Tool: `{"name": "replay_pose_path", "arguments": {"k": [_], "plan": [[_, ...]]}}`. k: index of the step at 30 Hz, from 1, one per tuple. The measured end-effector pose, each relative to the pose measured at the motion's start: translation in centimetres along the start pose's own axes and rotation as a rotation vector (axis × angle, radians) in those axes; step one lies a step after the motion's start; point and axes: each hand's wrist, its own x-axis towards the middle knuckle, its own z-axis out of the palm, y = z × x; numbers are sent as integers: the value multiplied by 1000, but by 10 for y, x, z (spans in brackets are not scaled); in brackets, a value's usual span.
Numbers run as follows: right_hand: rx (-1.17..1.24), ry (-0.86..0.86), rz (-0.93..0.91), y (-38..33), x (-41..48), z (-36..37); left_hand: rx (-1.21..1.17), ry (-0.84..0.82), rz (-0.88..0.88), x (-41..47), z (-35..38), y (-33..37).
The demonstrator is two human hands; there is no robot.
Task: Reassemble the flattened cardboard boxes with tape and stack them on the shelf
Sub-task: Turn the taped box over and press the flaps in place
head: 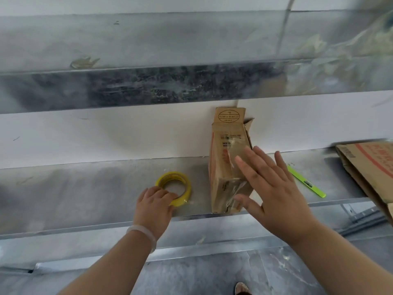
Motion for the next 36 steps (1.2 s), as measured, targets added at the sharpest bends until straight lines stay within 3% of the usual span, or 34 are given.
{"name": "replay_pose_path", "arguments": {"k": [3,8,14,20,27,31,36], "plan": [[76,96,23,-16,-5,-2,-72,21,24,3,-9,5],[187,103,130,-52,13,-17,-441,104,78,-5,-61,20],[293,-227,254,-86,58,-41,-676,185,201,-10,-119,40],[501,-133,467,-91,68,-43,-582,247,254,-6,-143,50],[653,-214,592,-87,70,-43,-348,213,275,0,-148,54],[830,-236,693,-87,63,-49,-249,82,206,8,-154,59],[1224,-206,864,-83,58,-47,-517,-49,145,9,-159,60]]}}
